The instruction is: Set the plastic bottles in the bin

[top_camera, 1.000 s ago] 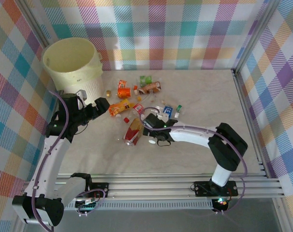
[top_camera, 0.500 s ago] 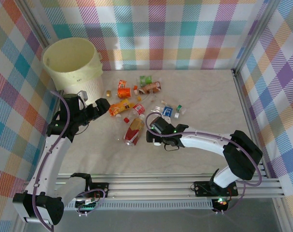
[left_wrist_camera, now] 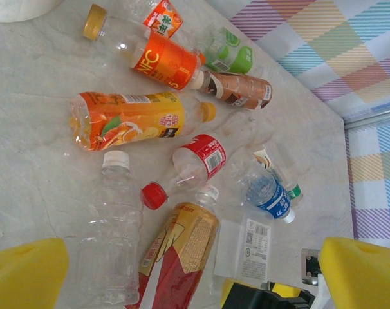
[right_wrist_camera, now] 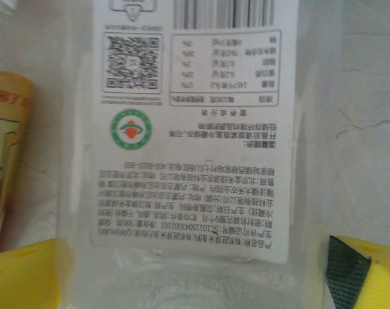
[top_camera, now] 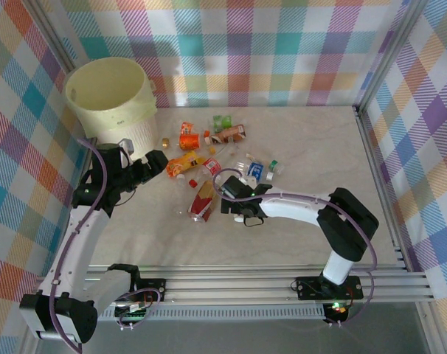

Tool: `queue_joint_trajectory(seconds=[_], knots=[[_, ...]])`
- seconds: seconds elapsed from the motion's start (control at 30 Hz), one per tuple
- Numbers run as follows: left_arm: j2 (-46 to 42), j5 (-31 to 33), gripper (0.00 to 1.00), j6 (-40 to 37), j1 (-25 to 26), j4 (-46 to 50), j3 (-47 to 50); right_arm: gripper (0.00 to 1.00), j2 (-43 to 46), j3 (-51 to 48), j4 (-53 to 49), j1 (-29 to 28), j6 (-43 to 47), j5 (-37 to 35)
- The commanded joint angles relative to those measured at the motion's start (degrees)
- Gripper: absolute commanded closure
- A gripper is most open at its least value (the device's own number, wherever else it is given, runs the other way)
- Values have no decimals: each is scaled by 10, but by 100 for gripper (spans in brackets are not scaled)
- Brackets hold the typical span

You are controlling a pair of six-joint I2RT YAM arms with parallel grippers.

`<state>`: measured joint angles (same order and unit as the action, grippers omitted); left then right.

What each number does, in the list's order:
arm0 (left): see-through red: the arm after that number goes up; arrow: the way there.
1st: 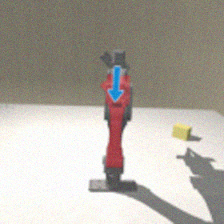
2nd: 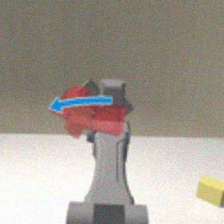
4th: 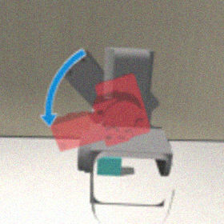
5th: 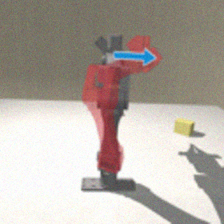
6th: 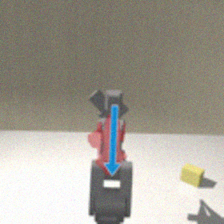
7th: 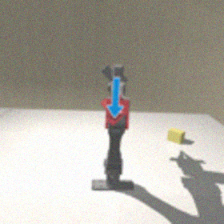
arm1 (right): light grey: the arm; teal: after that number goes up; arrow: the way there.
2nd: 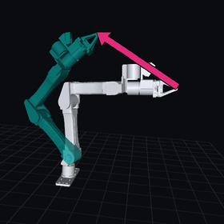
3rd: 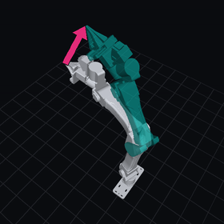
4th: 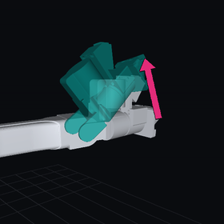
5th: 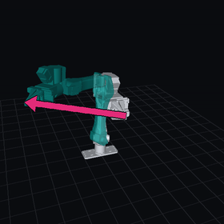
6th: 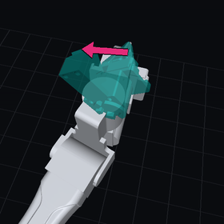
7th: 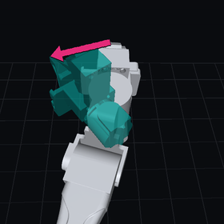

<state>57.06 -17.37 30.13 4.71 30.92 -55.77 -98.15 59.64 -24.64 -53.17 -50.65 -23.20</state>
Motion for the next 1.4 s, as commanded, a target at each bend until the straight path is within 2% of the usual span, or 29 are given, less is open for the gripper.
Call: queue_joint_trajectory(seconds=[0.0,0.17,0.43,0.6,0.73,1.0,1.2,1.37], knots=[[3,-6,0,10,4,-15,9,0,-5,-3,-2,3,-36,-20],[9,-20,0,18,5,-28,9,6,6,-22,34,3,-12,-23],[8,-48,0,20,13,-46,8,20,42,-46,55,3,49,-27],[9,-63,0,20,32,-67,7,31,92,-56,71,1,109,6],[13,-68,0,11,61,-81,-2,38,141,-61,86,1,144,8],[31,-58,0,-9,136,-121,-16,43,215,-68,155,0,207,11],[67,-81,0,-13,185,-184,-26,46,250,-91,267,0,255,56],[101,-73,0,-21,226,-197,-47,47,239,-77,306,0,295,101]])
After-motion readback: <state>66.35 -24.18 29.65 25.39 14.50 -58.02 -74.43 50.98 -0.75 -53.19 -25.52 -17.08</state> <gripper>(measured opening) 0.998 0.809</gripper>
